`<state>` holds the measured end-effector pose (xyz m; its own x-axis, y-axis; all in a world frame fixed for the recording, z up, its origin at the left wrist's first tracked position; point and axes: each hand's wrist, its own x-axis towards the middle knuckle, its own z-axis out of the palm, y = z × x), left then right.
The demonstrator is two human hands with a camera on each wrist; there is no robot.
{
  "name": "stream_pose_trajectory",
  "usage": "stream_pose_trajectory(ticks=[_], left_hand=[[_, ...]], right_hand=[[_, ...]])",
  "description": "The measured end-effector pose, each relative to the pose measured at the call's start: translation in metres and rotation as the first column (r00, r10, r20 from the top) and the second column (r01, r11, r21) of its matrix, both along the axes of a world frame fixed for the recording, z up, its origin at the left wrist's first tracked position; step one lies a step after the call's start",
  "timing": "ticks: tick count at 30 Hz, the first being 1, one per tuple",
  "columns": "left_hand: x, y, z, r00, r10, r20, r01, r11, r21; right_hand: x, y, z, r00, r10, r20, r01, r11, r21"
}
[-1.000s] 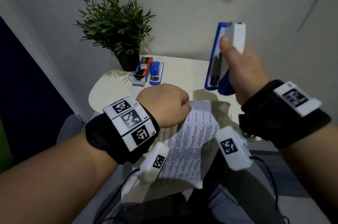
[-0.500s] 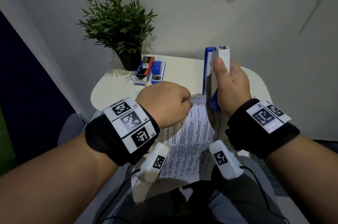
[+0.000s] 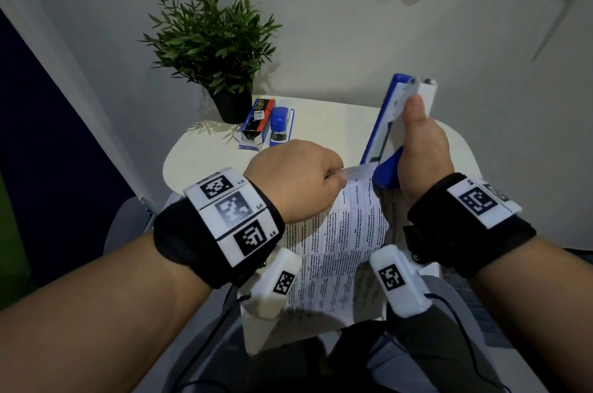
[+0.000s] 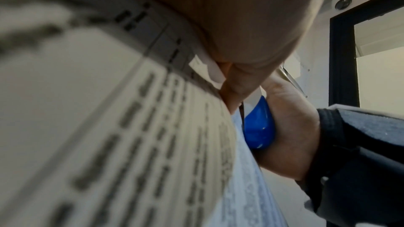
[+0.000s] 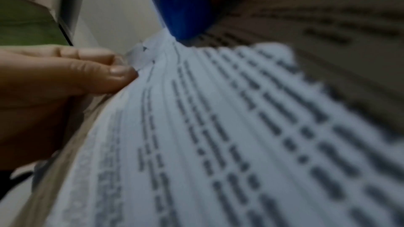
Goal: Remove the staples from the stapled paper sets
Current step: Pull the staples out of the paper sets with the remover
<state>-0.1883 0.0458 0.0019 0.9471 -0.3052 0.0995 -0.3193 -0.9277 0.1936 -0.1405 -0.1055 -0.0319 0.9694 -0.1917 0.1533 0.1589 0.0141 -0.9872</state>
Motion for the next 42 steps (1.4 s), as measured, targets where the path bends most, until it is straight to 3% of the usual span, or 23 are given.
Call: stream_pose_trajectory(ticks=[2,7,11,16,19,21,23,26,31,33,34,36,38,40,42], left_hand=[[0.002,0.000,0.004,1.000,-0.009,0.011,0.010,1.000,-0.018],[0.004,0.001,0.005,0.999,-0.045,0.014,0.045,0.999,-0.006],[0.005,0.013,-0.002,0.999,-0.054,-0.008,0.054,0.996,0.068],[0.006,0.028,-0.010,1.000,-0.012,-0.027,0.014,0.997,0.079],[0.006,0.031,-0.011,1.000,-0.020,-0.010,0.020,0.999,0.043],[0.007,0.033,-0.012,0.999,-0.031,0.007,0.031,1.000,0.006],[0.009,0.035,-0.013,0.999,-0.036,0.011,0.036,0.999,-0.032],[0.011,0.037,-0.015,1.000,-0.026,0.017,0.027,0.998,-0.063],[0.012,0.037,-0.017,1.000,0.000,0.023,0.002,0.998,-0.058],[0.011,0.038,-0.017,0.999,0.000,0.041,0.002,0.998,-0.059],[0.011,0.038,-0.016,0.998,0.003,0.055,0.001,0.998,-0.059],[0.011,0.039,-0.016,0.996,0.011,0.086,-0.006,0.998,-0.058],[0.010,0.039,-0.016,0.995,0.021,0.100,-0.014,0.998,-0.066],[0.009,0.038,-0.015,0.995,0.034,0.095,-0.027,0.997,-0.077],[0.008,0.037,-0.014,0.996,0.049,0.081,-0.041,0.995,-0.093]], right_hand=[[0.000,0.001,0.002,0.999,0.002,-0.045,0.007,0.982,0.190],[-0.006,0.001,0.005,0.995,0.090,-0.048,-0.077,0.969,0.235],[-0.003,-0.010,0.011,0.996,0.072,-0.046,-0.075,0.995,-0.067],[0.018,-0.032,0.011,0.990,-0.091,-0.105,0.064,0.970,-0.235],[0.031,-0.045,0.006,0.969,-0.126,-0.211,0.017,0.892,-0.453],[0.038,-0.052,-0.001,0.926,-0.153,-0.346,-0.089,0.801,-0.592],[0.041,-0.056,-0.006,0.866,-0.183,-0.465,-0.209,0.713,-0.670],[0.040,-0.059,-0.012,0.832,-0.204,-0.516,-0.300,0.616,-0.728],[0.038,-0.057,-0.002,0.845,-0.218,-0.489,-0.370,0.422,-0.828],[0.035,-0.057,0.008,0.907,-0.184,-0.378,-0.292,0.371,-0.881],[0.032,-0.056,0.015,0.945,-0.155,-0.287,-0.203,0.408,-0.890],[0.021,-0.050,0.028,0.994,-0.030,-0.104,-0.067,0.585,-0.808],[0.003,-0.040,0.036,0.986,0.165,0.026,-0.098,0.698,-0.709],[-0.015,-0.030,0.035,0.943,0.315,0.107,-0.130,0.646,-0.752],[-0.022,-0.024,0.028,0.931,0.357,0.078,-0.133,0.531,-0.837]])
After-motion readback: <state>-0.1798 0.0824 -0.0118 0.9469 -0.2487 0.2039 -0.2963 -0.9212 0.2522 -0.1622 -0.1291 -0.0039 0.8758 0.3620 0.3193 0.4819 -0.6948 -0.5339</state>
